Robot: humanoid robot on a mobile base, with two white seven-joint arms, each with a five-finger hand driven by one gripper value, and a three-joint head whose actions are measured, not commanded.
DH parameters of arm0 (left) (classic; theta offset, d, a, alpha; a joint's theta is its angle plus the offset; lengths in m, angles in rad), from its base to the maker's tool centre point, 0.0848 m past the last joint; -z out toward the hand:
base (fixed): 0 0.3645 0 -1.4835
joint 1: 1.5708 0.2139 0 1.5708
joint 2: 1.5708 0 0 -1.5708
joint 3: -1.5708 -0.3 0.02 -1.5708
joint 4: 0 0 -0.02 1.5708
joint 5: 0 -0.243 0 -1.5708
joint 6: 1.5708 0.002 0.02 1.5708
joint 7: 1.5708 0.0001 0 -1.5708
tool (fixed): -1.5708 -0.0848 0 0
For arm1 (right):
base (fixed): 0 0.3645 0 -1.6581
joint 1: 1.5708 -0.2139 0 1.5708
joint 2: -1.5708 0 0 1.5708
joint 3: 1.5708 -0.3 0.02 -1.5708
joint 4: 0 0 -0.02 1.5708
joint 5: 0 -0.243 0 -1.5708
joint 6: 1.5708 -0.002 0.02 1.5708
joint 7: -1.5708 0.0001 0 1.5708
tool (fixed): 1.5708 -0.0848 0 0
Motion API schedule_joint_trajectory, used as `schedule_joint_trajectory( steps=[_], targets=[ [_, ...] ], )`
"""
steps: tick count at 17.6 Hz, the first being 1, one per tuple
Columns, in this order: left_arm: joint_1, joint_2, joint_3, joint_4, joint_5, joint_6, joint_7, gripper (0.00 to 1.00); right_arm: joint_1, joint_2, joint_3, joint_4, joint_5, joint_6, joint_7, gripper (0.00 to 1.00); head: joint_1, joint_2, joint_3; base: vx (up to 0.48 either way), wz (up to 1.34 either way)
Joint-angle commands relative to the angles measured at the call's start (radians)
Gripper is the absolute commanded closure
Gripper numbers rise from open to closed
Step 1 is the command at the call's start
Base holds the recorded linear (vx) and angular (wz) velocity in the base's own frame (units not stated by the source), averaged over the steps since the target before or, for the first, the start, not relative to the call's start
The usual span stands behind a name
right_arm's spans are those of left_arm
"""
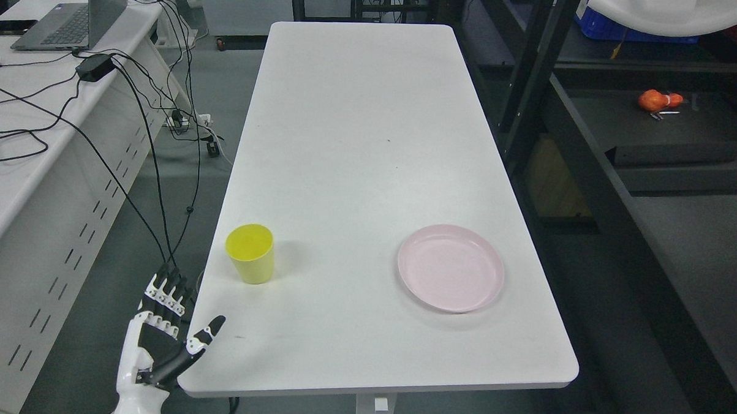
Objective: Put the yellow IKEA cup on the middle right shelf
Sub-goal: 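Move the left hand toward the yellow cup on the table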
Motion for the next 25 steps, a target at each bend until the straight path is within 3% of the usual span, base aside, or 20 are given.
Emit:
schedule_joint_trajectory(
  steps=[1,7,11,25],
  targets=[
    [0.009,0.012,-0.014,0.002,0.002,0.013,0.004,0.01,0.014,-0.017,0.017,0.000,-0.025,0.001,-0.003,0.00,0.0000,0.000,0.000,0.000,0.00],
    [-0.064,-0.001,0.072,0.092,0.012,0.108,0.001,0.01,0.014,-0.017,0.017,0.000,-0.025,0.001,-0.003,0.01,0.0000,0.000,0.000,0.000,0.00],
    [-0.143,-0.025,0.152,0.129,0.011,0.241,0.000,0.01,0.014,-0.017,0.017,0.000,-0.025,0.001,-0.003,0.01,0.0000,0.000,0.000,0.000,0.00],
    [-0.304,-0.025,0.112,0.206,-0.169,0.257,0.000,0.01,0.014,-0.017,0.017,0.000,-0.025,0.001,-0.003,0.01,0.0000,0.000,0.000,0.000,0.00]
  ],
)
